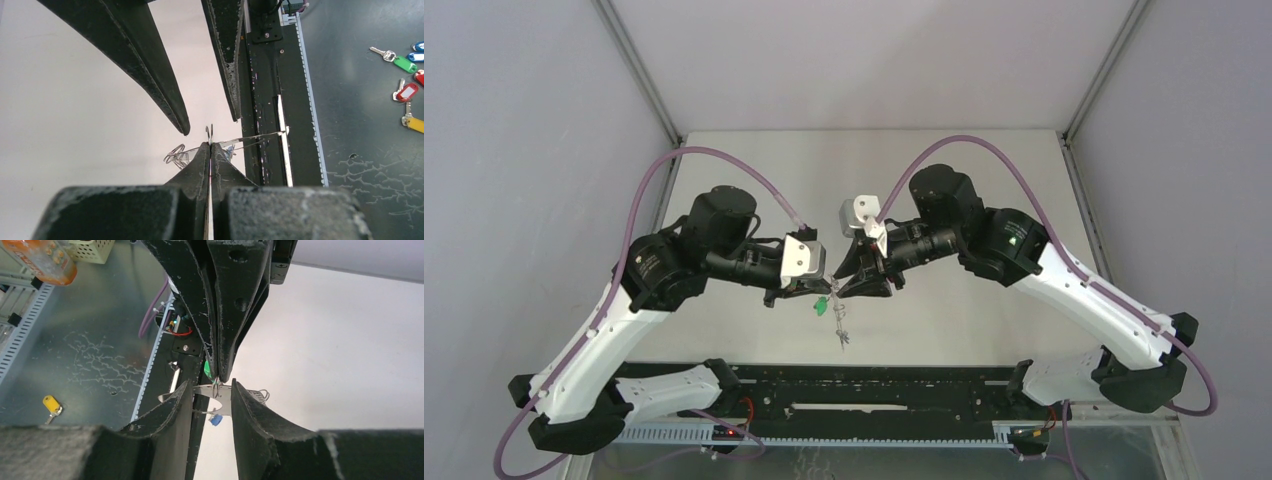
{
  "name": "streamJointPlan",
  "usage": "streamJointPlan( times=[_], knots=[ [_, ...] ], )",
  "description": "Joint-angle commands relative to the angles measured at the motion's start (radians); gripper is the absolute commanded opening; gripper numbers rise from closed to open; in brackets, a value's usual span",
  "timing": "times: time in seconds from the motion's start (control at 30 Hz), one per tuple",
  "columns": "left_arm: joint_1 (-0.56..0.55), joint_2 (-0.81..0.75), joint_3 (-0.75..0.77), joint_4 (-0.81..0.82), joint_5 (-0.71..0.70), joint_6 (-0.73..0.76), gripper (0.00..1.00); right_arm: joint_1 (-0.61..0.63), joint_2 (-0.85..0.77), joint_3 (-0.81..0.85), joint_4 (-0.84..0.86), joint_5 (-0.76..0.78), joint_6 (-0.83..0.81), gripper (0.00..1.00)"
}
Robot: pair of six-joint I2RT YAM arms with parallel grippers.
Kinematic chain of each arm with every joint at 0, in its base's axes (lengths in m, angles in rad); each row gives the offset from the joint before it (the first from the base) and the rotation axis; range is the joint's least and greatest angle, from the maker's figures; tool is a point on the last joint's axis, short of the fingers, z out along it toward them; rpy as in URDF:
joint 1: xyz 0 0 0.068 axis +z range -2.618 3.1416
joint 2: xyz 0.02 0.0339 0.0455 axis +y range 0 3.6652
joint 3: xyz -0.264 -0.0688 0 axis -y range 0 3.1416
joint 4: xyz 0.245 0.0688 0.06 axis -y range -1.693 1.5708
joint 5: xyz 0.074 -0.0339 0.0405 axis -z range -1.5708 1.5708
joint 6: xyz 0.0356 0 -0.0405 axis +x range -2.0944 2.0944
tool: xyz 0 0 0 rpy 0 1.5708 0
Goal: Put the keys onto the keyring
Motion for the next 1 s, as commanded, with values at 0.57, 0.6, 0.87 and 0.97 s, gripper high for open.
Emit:
streamJointPlan(
  times=[0.57,0.6,0.87,0.97],
  knots=[
    [0.004,-0.016,0.054,0.016,0.047,0.009,0.00,0.036,0.077,0.108,-0.080,0.069,-0.057,0.13],
    [0.003,-0.018,0.052,0.016,0.045,0.011,0.00,0.035,0.079,0.111,-0.083,0.067,-0.057,0.05],
    [0.003,-0.031,0.057,0.024,-0.026,0.019,0.45,-0.053,-0.052,-0.090,0.230,0.000,0.116,0.00],
    [0.002,-0.048,0.047,0.033,-0.045,0.020,0.54,-0.097,-0.136,-0.217,0.438,-0.052,0.230,0.00]
  ],
)
